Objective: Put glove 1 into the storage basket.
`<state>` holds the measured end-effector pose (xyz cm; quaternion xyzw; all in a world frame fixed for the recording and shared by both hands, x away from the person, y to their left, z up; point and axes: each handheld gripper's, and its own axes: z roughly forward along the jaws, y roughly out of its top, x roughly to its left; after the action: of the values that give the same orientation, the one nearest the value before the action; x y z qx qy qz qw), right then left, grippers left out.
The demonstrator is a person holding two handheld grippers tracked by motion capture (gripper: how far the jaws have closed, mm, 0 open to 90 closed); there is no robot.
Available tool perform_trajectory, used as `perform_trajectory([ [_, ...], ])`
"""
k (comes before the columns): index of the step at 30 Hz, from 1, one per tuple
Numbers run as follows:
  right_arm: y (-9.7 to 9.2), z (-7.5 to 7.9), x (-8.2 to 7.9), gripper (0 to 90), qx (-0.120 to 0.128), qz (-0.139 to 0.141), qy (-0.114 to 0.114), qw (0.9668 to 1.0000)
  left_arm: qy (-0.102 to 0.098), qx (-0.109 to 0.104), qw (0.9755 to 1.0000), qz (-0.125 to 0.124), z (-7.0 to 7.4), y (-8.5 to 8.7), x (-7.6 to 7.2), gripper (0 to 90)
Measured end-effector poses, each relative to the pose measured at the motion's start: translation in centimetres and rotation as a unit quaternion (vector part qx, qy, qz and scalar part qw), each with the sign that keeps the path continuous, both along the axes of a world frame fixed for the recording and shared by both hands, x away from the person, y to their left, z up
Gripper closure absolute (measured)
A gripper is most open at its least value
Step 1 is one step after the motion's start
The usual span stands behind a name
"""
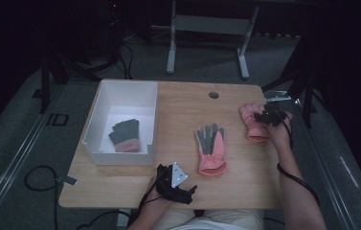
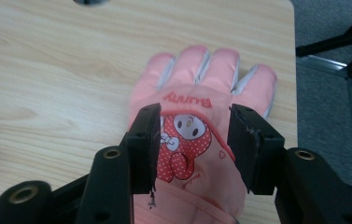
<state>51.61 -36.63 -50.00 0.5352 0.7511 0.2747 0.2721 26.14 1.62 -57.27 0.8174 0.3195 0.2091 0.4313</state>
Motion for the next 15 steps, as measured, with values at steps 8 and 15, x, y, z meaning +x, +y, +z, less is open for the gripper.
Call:
perform_trajectory([
  [8, -0.2, -2.3, 0.7, 53.5, -0.014, -0.004, 0.016, 0.9998, 0.002, -0.001, 1.0000, 0.005, -0.1, 0.0, 0.1, 0.0],
  [15, 0.5, -2.3, 1.5, 79.9, -0.027, -0.018, 0.044, 0.9985, 0.001, 0.001, 1.0000, 0.004, 0.0, 0.0, 0.0, 0.0],
])
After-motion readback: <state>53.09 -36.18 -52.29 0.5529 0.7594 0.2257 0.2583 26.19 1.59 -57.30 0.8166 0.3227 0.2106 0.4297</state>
